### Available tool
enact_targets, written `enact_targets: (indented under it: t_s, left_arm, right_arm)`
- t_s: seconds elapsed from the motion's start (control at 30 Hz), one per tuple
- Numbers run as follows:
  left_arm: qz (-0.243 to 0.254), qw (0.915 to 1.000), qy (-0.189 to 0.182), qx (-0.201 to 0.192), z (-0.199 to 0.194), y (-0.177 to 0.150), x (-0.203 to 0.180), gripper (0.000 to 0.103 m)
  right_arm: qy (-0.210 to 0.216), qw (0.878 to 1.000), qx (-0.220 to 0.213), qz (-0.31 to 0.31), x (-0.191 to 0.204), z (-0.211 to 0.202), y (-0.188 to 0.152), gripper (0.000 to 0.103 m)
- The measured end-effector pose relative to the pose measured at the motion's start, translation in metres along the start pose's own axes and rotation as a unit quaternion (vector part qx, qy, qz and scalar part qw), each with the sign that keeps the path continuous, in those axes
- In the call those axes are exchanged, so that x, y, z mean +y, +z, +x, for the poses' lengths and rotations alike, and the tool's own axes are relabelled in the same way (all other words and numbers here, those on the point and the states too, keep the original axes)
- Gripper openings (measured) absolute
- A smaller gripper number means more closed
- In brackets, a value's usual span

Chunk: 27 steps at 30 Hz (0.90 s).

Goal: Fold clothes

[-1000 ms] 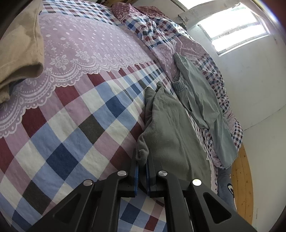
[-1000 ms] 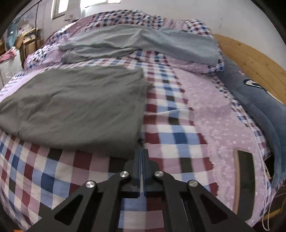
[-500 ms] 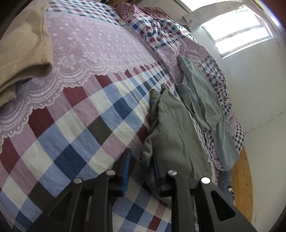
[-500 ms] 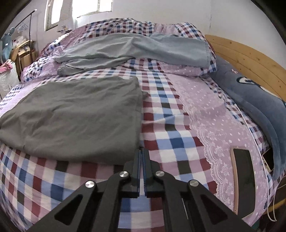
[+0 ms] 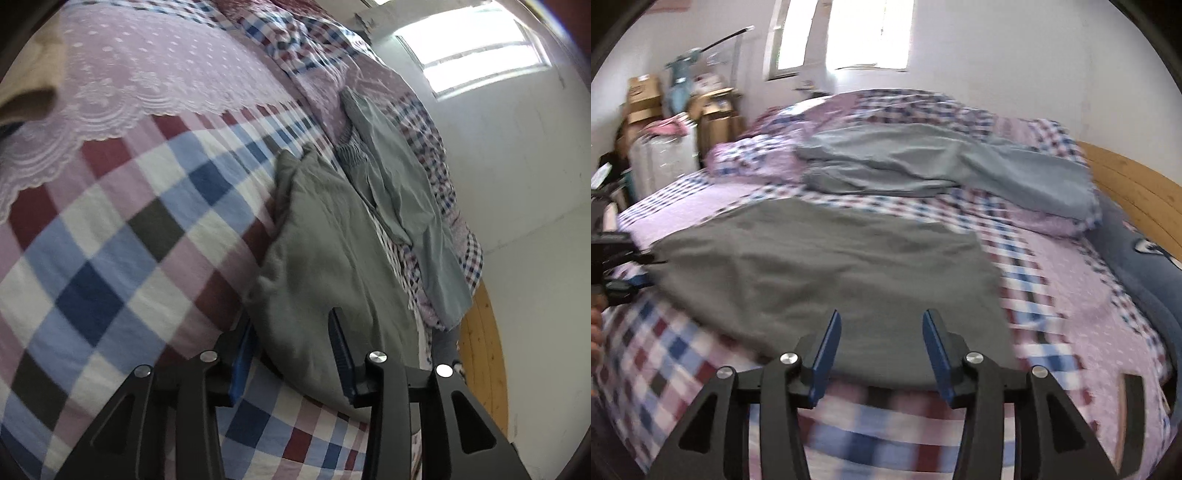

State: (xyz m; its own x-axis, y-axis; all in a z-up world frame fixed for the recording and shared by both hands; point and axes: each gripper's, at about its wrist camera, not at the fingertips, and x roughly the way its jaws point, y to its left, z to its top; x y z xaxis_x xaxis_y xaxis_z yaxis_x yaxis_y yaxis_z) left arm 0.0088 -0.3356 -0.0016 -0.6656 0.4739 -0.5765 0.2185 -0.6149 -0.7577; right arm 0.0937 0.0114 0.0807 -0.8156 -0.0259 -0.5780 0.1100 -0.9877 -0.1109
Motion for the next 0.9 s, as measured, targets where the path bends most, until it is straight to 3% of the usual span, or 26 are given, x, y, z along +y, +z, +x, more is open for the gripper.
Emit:
enact_targets:
  t_s: [0.23, 0.37, 0.43, 0.57, 0.77, 0.9]
  left_arm:
    - [0.007, 0.9999, -0.006, -0.004, 0.005, 0.003, -0.001, 0.041]
    - [-0.003, 0.9999, -0.008, -0.007, 0.008, 0.012, 0.002, 0.029]
    - [-0.017, 0.9996, -0.023, 0.004, 0.010, 0.018, 0.004, 0.011]
    - [-0.032, 0.9979, -0.055, 0.010, 0.006, 0.025, 0.003, 0.005]
    - [-0.031, 0.9949, -0.094, 0.018, -0.002, 0.034, -0.007, 0.004]
    - [-0.038, 0.9930, -0.109, 0.028, -0.003, 0.037, -0.005, 0.004]
  right_arm:
    - [0.055, 0.994, -0.012, -0.094, 0.084, 0.013, 0.000, 0.056]
    - [0.087, 0.984, -0.030, -0.154, 0.133, 0.022, 0.000, 0.064]
    - [0.098, 0.976, -0.044, -0.187, 0.156, 0.026, -0.001, 0.070]
    - [0.115, 0.962, -0.061, -0.239, 0.194, 0.039, 0.000, 0.071]
    - [0.093, 0.950, -0.077, -0.287, 0.230, 0.056, 0.002, 0.071]
    - [0.071, 0.951, -0.070, -0.292, 0.236, 0.073, 0.008, 0.069]
